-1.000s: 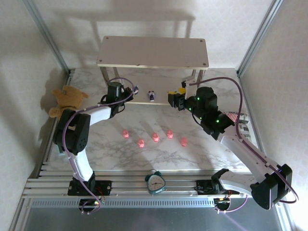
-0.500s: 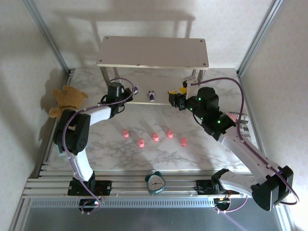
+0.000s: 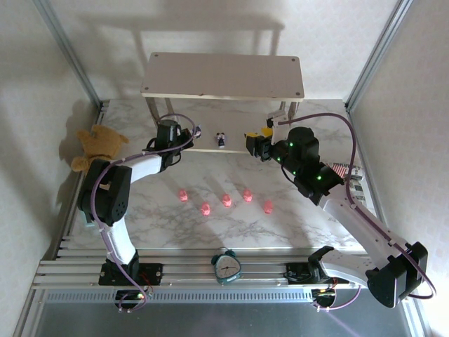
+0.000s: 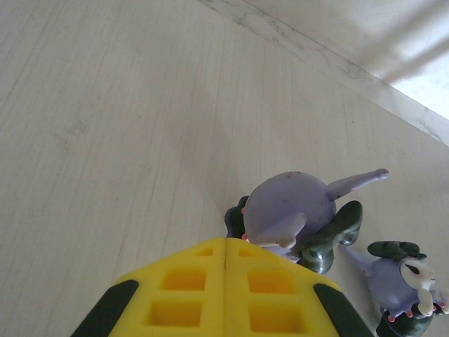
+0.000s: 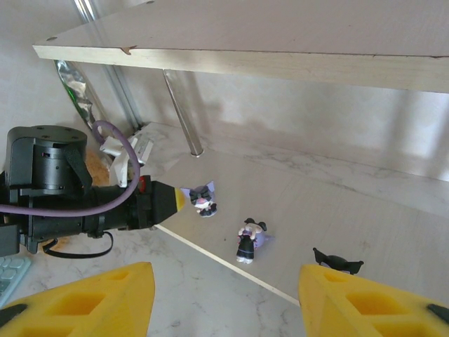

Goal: Place and organize the plastic toys onto the shelf

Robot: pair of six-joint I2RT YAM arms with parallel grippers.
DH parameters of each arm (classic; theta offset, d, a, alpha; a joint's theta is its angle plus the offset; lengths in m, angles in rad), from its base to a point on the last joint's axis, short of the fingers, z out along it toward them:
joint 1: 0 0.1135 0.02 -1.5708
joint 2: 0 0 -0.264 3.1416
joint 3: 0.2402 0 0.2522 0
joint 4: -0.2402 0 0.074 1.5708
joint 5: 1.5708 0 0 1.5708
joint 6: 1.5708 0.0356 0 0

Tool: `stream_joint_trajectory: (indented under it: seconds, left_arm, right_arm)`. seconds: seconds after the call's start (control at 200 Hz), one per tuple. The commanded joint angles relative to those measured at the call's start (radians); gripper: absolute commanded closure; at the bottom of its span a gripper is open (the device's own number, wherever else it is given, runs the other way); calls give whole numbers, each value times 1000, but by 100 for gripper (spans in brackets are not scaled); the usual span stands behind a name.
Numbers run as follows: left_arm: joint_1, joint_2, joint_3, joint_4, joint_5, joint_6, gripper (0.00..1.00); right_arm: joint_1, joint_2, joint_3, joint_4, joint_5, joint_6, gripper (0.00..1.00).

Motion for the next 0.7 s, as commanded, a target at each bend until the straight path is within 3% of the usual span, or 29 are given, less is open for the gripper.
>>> stream_joint_trajectory:
  seconds: [0.0,0.696]
  left_arm:
    - [41,-2,43,-14,-61,-4,100]
    - [53,24,72,-23,-67,3,100]
  right_arm:
    - [-6,-26,-13,10,-19,12,42]
    - [-8,-33,-10,-2,-13,3,42]
